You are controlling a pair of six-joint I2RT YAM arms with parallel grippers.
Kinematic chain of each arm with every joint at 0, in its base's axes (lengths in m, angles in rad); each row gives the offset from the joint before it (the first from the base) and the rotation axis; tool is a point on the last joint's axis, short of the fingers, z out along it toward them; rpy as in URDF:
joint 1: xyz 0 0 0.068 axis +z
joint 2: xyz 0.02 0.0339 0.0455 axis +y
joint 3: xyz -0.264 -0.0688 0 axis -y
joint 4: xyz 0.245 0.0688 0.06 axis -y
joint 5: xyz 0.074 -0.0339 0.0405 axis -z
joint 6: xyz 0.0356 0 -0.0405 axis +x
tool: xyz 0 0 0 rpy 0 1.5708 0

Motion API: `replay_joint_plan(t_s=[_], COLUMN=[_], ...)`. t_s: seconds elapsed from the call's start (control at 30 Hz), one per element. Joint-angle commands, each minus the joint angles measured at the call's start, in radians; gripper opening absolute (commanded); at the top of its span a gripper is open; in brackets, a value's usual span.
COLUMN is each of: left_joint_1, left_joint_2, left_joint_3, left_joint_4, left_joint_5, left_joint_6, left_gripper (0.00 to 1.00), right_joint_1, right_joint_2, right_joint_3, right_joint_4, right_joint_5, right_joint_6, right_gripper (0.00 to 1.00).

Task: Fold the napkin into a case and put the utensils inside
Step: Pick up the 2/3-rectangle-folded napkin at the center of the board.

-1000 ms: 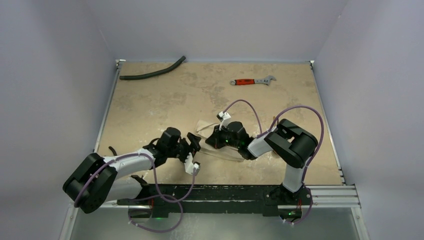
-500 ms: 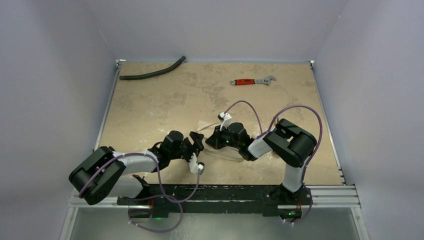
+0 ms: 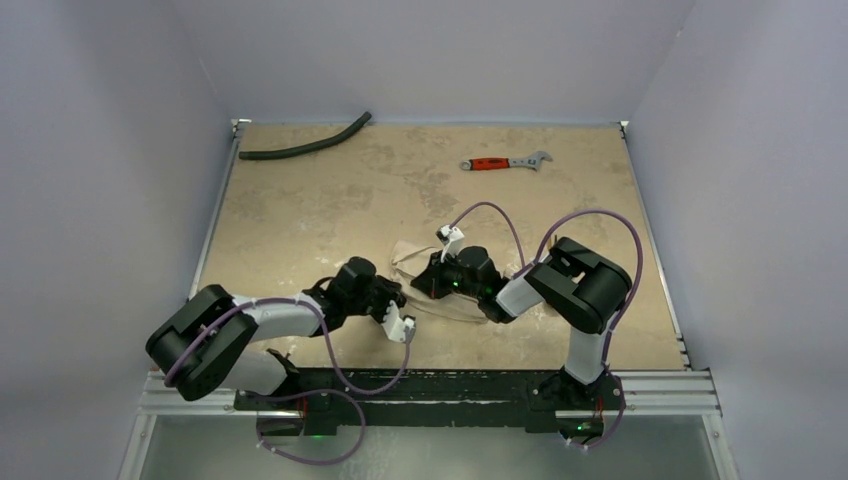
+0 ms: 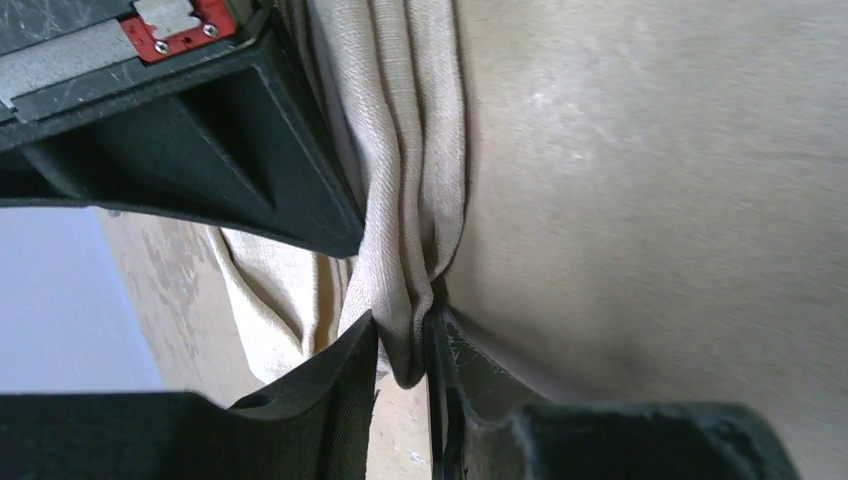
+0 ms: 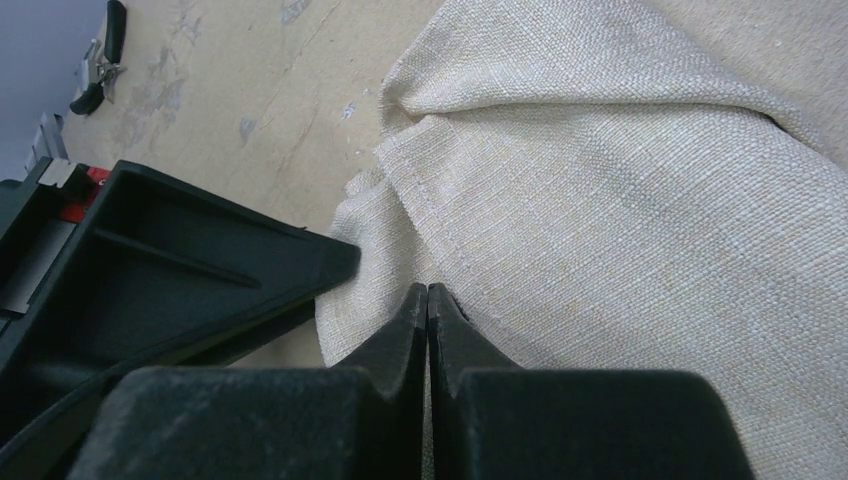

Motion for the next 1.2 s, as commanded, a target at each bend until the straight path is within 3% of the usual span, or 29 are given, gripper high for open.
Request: replay_joint_plan(t_s=[0.0, 0.13, 0.27, 0.37, 0.47, 0.63, 0.8, 0.9, 0.97, 1.1, 1.13, 1.17], left_joint_1=[-0.006, -0.006, 0.000, 0.005, 0.006, 0.013, 0.016, 0.016, 0.016, 0.018, 0.019, 0.020], left_joint_2=[0.071, 0.086, 0.077, 0.073, 0.077, 0.074, 0.057, 0.044, 0.045, 0.038, 0.036, 0.034], left_joint_3=[0.087, 0.118, 0.176, 0.206, 0.230, 0.255, 0.263, 0.277, 0.293, 0.309, 0.311, 0.310], left_joint_4=[-0.062, -0.083, -0.203, -0.272, -0.346, -0.388, -0.400, -0.415, -0.432, -0.455, -0.460, -0.464], left_joint_5=[-0.005, -0.002, 0.038, 0.079, 0.102, 0.120, 0.144, 0.158, 0.161, 0.164, 0.166, 0.168], left_joint_6=[-0.047, -0.066, -0.086, -0.084, -0.084, -0.095, -0.117, -0.131, -0.138, -0.140, -0.141, -0.141], left_gripper=[0.22, 0.15, 0.00, 0.00, 0.00, 0.00, 0.00, 0.00, 0.00, 0.00, 0.00, 0.00], right_joint_1=[0.007, 0.006, 0.006, 0.006, 0.006, 0.007, 0.007, 0.023, 0.047, 0.088, 0.102, 0.119], right_joint_2=[0.012, -0.001, -0.051, -0.099, -0.145, -0.228, -0.249, -0.199, -0.153, -0.066, -0.051, -0.039], right_joint_3=[-0.020, -0.022, -0.021, -0.017, -0.017, -0.102, -0.264, -0.341, -0.369, -0.383, -0.385, -0.382], right_joint_4=[-0.027, -0.027, -0.062, -0.085, -0.090, 0.029, 0.293, 0.493, 0.599, 0.737, 0.765, 0.790], right_joint_5=[-0.025, -0.032, -0.028, -0.031, -0.036, 0.030, 0.054, 0.066, 0.070, 0.079, 0.084, 0.092], right_joint_6=[-0.007, -0.012, -0.040, -0.066, -0.103, -0.193, -0.243, -0.296, -0.348, -0.424, -0.445, -0.467], right_gripper=[0.00, 0.00, 0.00, 0.02, 0.24, 0.45, 0.54, 0.57, 0.66, 0.68, 0.88, 0.98])
